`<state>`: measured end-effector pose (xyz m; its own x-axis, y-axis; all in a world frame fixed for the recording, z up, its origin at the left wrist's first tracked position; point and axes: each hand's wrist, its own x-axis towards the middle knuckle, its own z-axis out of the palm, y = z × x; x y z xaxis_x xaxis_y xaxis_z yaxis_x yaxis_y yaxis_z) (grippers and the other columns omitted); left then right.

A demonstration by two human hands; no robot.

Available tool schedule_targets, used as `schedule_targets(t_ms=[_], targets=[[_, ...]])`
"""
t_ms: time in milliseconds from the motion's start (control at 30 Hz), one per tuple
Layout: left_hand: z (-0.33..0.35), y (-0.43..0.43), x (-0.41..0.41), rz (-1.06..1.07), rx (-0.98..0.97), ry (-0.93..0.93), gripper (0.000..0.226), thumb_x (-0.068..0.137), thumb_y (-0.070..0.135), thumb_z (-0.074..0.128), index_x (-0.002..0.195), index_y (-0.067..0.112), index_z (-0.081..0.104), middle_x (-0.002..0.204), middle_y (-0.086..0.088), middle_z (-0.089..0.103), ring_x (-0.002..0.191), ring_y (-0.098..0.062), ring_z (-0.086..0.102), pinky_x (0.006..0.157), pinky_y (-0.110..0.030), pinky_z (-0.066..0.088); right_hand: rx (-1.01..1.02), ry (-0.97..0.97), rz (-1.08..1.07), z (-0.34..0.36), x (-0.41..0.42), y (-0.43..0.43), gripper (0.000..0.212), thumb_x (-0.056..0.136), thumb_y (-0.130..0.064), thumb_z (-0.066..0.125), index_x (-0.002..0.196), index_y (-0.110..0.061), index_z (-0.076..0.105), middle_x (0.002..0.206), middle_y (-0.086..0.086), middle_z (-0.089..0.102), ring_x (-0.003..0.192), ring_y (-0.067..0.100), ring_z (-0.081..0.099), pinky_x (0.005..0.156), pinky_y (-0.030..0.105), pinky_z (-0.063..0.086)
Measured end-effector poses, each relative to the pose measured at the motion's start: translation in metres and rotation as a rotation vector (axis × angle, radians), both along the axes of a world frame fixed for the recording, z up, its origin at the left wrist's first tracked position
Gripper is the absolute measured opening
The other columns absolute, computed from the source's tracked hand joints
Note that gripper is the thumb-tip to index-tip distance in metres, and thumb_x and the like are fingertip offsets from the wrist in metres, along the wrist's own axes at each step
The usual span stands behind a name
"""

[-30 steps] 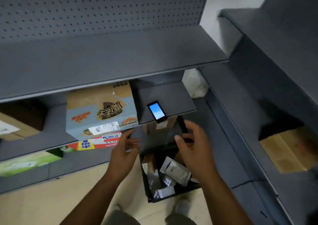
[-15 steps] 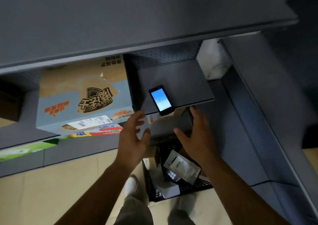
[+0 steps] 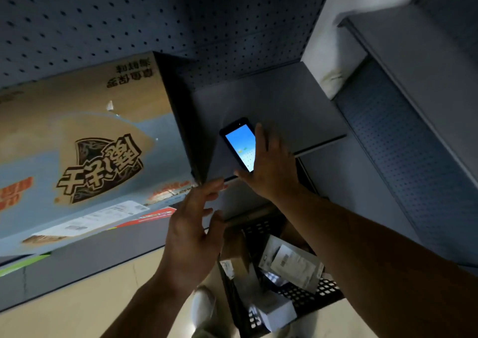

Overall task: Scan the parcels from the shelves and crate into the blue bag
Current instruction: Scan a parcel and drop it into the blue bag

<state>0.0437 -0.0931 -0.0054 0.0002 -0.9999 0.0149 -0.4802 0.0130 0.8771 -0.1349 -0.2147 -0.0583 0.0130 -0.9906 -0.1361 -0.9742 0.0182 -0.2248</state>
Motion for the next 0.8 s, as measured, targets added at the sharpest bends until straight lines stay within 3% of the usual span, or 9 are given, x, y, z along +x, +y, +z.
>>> schedule_targets(t_ms=[67, 233, 400, 533, 700, 800], targets=[[-0.004, 0.012, 0.009, -0.003, 0.001, -0.003, 0.051, 0.091, -0.007, 0.061, 0.133, 0.023, 0.062, 0.126, 0.018, 0.066, 0.118, -0.002, 0.062, 0.091, -0.008, 0.05, 0.048, 0.03, 0.011, -0.007, 0.003, -0.008, 0.122, 0.074, -0.072, 0.066, 0.156, -0.019, -0.007, 0.161, 0.02, 0.012, 0.145, 0.04, 0.022, 0.11, 0.053, 0.032], [-0.004, 0.031, 0.026, -0.043, 0.046, -0.06, 0.055, 0.083, 0.008, 0.056, 0.128, 0.04, 0.061, 0.119, 0.025, 0.068, 0.111, 0.002, 0.066, 0.087, -0.009, 0.052, 0.025, 0.05, -0.08, -0.014, 0.016, -0.017, 0.121, 0.073, -0.079, 0.06, 0.156, -0.014, 0.001, 0.15, 0.016, 0.033, 0.132, 0.034, 0.038, 0.1, 0.048, 0.04], [-0.009, 0.024, 0.02, -0.119, 0.071, -0.125, 0.061, 0.086, -0.014, 0.059, 0.123, 0.034, 0.066, 0.113, 0.023, 0.068, 0.111, 0.003, 0.064, 0.09, -0.012, 0.052, -0.046, 0.043, -0.183, -0.016, 0.025, -0.032, 0.116, 0.073, -0.08, 0.057, 0.154, -0.01, 0.013, 0.14, 0.016, 0.042, 0.12, 0.032, 0.045, 0.089, 0.044, 0.044], [-0.015, 0.017, 0.011, -0.114, 0.136, -0.076, 0.055, 0.091, -0.007, 0.061, 0.121, 0.039, 0.065, 0.112, 0.027, 0.068, 0.109, 0.008, 0.064, 0.086, -0.006, 0.05, -0.068, 0.045, -0.152, -0.026, 0.03, -0.033, 0.093, 0.073, -0.07, 0.064, 0.138, -0.01, 0.038, 0.129, 0.012, 0.046, 0.114, 0.029, 0.046, 0.081, 0.04, 0.042], [-0.04, 0.019, 0.021, -0.074, 0.195, -0.142, 0.049, 0.092, -0.003, 0.058, 0.119, 0.037, 0.068, 0.108, 0.02, 0.072, 0.101, 0.004, 0.067, 0.083, -0.01, 0.052, -0.059, -0.031, -0.107, -0.019, -0.003, -0.011, 0.088, 0.069, -0.068, 0.067, 0.133, -0.011, 0.044, 0.126, 0.012, 0.048, 0.113, 0.032, 0.05, 0.083, 0.042, 0.045], [-0.064, 0.025, 0.016, -0.113, 0.238, -0.186, 0.047, 0.092, -0.004, 0.057, 0.121, 0.032, 0.068, 0.11, 0.015, 0.073, 0.1, 0.002, 0.069, 0.084, -0.017, 0.056, -0.126, -0.123, -0.072, -0.014, -0.035, 0.024, 0.087, 0.067, -0.067, 0.067, 0.13, -0.012, 0.047, 0.122, 0.011, 0.051, 0.109, 0.031, 0.053, 0.079, 0.037, 0.043]])
